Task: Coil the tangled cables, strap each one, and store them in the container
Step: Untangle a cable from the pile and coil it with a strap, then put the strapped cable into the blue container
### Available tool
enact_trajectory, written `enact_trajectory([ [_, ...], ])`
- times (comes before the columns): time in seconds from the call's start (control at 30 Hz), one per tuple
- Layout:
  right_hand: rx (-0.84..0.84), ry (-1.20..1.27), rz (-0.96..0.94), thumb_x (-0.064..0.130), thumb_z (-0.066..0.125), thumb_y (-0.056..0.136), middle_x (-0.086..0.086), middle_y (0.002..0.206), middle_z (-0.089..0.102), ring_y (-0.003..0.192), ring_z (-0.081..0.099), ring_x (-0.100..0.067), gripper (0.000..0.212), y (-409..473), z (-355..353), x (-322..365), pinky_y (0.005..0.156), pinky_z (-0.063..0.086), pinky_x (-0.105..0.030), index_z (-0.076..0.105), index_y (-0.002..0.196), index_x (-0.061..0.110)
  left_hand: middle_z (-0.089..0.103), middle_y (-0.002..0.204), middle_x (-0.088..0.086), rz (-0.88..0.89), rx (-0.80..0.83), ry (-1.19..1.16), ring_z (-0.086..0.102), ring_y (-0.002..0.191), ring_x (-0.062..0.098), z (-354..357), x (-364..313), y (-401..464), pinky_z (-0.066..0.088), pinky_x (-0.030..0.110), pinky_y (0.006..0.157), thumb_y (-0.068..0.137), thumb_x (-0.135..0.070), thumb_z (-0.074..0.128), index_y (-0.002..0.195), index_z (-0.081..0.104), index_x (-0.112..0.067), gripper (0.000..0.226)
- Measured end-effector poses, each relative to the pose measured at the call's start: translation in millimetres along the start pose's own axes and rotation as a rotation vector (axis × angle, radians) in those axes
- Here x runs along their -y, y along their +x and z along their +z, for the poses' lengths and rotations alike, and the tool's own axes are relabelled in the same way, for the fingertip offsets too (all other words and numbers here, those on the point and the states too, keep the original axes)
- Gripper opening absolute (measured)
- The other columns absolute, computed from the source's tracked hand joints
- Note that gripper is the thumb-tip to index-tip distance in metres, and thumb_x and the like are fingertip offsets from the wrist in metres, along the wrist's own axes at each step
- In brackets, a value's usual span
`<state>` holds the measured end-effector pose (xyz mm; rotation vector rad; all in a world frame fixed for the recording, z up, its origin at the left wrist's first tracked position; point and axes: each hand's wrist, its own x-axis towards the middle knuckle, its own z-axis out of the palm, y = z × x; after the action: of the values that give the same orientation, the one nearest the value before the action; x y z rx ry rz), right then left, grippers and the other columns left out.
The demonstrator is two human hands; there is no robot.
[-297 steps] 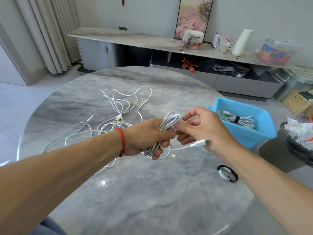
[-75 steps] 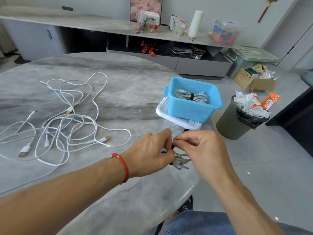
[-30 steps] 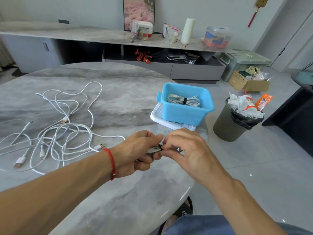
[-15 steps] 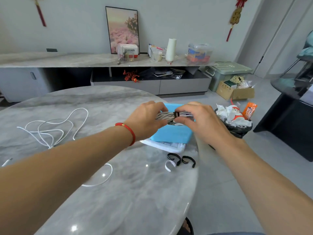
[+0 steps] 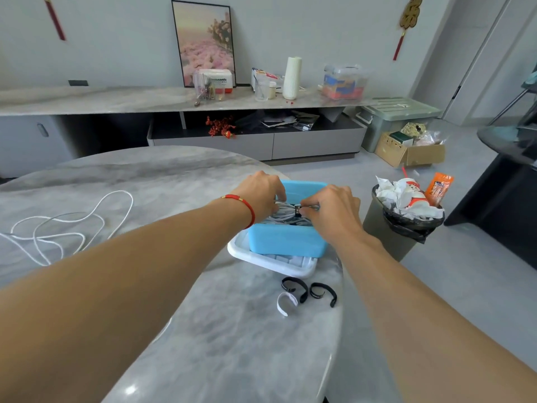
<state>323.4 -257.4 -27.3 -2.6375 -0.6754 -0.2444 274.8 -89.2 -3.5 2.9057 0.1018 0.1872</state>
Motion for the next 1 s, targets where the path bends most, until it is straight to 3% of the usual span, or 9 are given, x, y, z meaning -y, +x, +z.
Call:
enact_trajectory([
  [0.17, -0.033, 0.013, -0.017, 0.018, 0.063, 0.101, -0.010, 0.116, 0.072, 0.109, 0.062, -0.034, 0.022, 0.8, -4.1, -5.7, 0.096, 0.050, -0.044, 0.078, 0.117, 0.023, 0.063, 0.109, 0.008, 0.050, 0.016, 0.086, 0.061, 0.095, 0.030, 1.0, 1.4, 6.2, 0.052, 0.038, 0.079, 0.092, -0.011, 0.063, 0.120, 0.060, -0.025, 0.031],
  [0.27, 0.018, -0.114, -0.006, 0.018, 0.047, 0.105, -0.004, 0.114, 0.070, 0.113, 0.055, -0.026, 0.031, -2.0, -5.3, -4.5, 0.097, 0.037, -0.043, 0.073, 0.118, 0.029, 0.064, 0.103, 0.008, 0.042, 0.038, 0.096, 0.062, 0.087, 0.029, 2.8, 3.1, 7.0, 0.054, 0.038, 0.073, 0.091, -0.010, 0.060, 0.101, 0.064, -0.025, 0.019],
  [0.4, 0.222, -0.210, -0.016, 0.034, 0.023, 0.102, 0.002, 0.101, 0.061, 0.118, 0.044, -0.019, 0.045, -7.0, -7.8, -0.6, 0.109, 0.023, -0.056, 0.064, 0.085, 0.025, 0.068, 0.103, 0.007, 0.001, 0.004, 0.054, 0.061, 0.095, 0.025, 8.6, 10.0, 7.7, 0.055, 0.036, 0.082, 0.090, -0.016, 0.069, 0.096, 0.075, -0.020, 0.010],
  [0.57, 0.351, -0.287, -0.028, 0.035, 0.020, 0.106, 0.006, 0.144, 0.044, 0.139, 0.026, -0.016, 0.048, -11.8, -3.1, -2.6, 0.117, 0.005, -0.062, 0.067, 0.116, 0.031, 0.062, 0.115, 0.005, 0.040, 0.013, 0.124, 0.047, 0.111, 0.026, 13.7, 6.8, 4.5, 0.044, 0.030, 0.090, 0.095, -0.017, 0.064, 0.107, 0.076, -0.018, 0.017],
  [0.67, 0.280, -0.306, -0.047, 0.031, 0.021, 0.108, 0.002, 0.135, 0.051, 0.130, 0.039, -0.020, 0.046, -11.1, -6.5, 3.0, 0.117, 0.015, -0.059, 0.066, 0.113, 0.024, 0.059, 0.121, 0.010, 0.046, 0.013, 0.094, 0.050, 0.113, 0.028, 2.8, -0.3, -5.0, 0.041, 0.031, 0.093, 0.094, -0.005, 0.050, 0.118, 0.070, -0.016, 0.034],
  [0.77, 0.008, -0.259, -0.098, 0.029, 0.028, 0.107, -0.001, 0.115, 0.063, 0.108, 0.052, -0.024, 0.043, -15.4, -16.8, 11.9, 0.109, 0.031, -0.052, 0.069, 0.101, 0.017, 0.059, 0.120, 0.009, 0.029, -0.083, 0.040, 0.050, 0.115, 0.028, -13.4, 6.2, -38.0, 0.047, 0.038, 0.091, 0.085, 0.002, 0.051, 0.120, 0.069, -0.018, 0.045],
  [0.83, -0.067, -0.213, -0.168, 0.027, 0.032, 0.106, -0.002, 0.107, 0.066, 0.101, 0.054, -0.026, 0.041, -21.3, -22.9, 24.2, 0.101, 0.037, -0.047, 0.071, 0.098, 0.015, 0.059, 0.117, 0.007, -0.008, -0.169, 0.004, 0.050, 0.112, 0.028, -19.8, 24.3, -73.9, 0.050, 0.043, 0.086, 0.082, 0.005, 0.050, 0.115, 0.071, -0.020, 0.046],
  [0.9, -0.017, -0.177, -0.250, 0.027, 0.038, 0.106, -0.002, 0.103, 0.066, 0.101, 0.055, -0.029, 0.036, -28.8, -23.9, 41.4, 0.093, 0.040, -0.044, 0.071, 0.094, 0.016, 0.059, 0.115, 0.004, -0.072, -0.206, -0.010, 0.050, 0.111, 0.027, -20.2, 47.4, -115.2, 0.049, 0.043, 0.081, 0.080, 0.003, 0.049, 0.110, 0.072, -0.020, 0.044],
  [1.0, 0.246, -0.130, -0.304, 0.025, 0.046, 0.102, -0.008, 0.098, 0.065, 0.101, 0.058, -0.034, 0.031, -47.6, -17.6, 78.8, 0.088, 0.048, -0.045, 0.067, 0.083, 0.012, 0.056, 0.121, 0.003, -0.212, -0.123, 0.019, 0.048, 0.117, 0.026, -15.2, 88.9, -180.8, 0.046, 0.039, 0.086, 0.081, -0.002, 0.050, 0.115, 0.069, -0.021, 0.043],
])
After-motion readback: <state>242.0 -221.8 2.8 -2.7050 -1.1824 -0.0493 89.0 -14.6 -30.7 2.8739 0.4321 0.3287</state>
